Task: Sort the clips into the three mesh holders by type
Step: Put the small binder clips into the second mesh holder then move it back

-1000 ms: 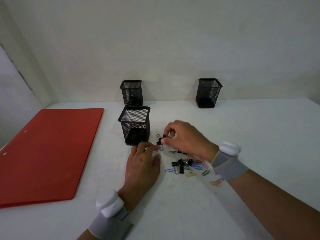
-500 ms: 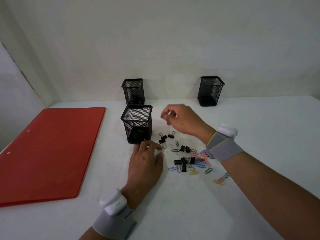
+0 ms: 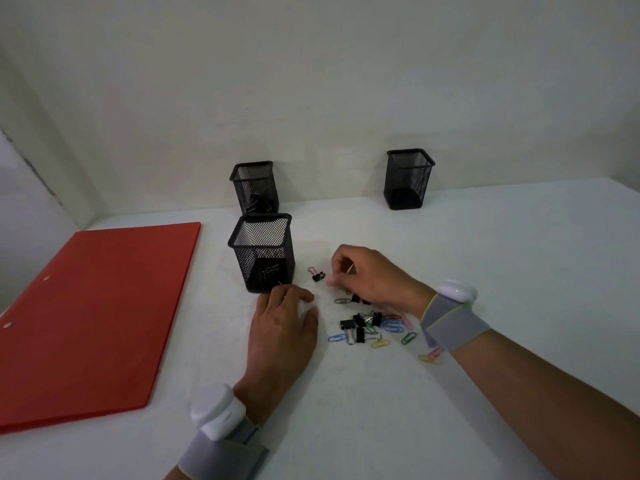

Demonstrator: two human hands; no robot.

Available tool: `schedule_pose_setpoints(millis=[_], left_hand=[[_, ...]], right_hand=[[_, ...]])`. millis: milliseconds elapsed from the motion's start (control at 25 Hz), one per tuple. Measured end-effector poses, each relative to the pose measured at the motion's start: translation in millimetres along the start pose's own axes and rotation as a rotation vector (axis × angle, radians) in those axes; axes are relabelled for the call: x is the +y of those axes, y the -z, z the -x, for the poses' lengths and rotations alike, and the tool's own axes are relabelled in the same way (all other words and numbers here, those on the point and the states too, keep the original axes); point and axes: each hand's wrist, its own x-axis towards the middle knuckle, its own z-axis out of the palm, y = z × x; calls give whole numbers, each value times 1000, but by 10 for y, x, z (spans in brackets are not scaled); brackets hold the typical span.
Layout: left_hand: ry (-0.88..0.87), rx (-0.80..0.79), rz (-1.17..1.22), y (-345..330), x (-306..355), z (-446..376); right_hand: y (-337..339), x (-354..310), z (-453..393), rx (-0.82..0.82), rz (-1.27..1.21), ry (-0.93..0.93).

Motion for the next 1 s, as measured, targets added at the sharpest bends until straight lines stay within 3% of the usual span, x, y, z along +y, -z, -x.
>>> schedule_pose_setpoints(millis=[160,280,360,480,520,720,800,920,1000], left_hand=[[-2,-1,11,5,2,3],[3,-8,19,-3,-2,0],[5,-2,9,-6,8,-1],[4,7,5,-2,6,0],[-3,12,8,-2,2,-1],[-5,8,7,-1,-7,7],[-4,18,11,2,-5,5],[-2,16,19,3,-6,-2],[0,12,29,1,-2,-2]], right_hand=[[95,-59,-92,158,-654,-282],[73,-179,-148,100,-748,-357],[-4,-261,-154,62,-517,-338],[-189,-232,-178,87,254,-128],[-241,-215,-183,93,411,-62],[-260,-208,-184,110,426,-8],[-176,-187,-191,181,234,-63],[25,-171,-221,213,-428,-300],[143,-140,-220,204,-694,-379]])
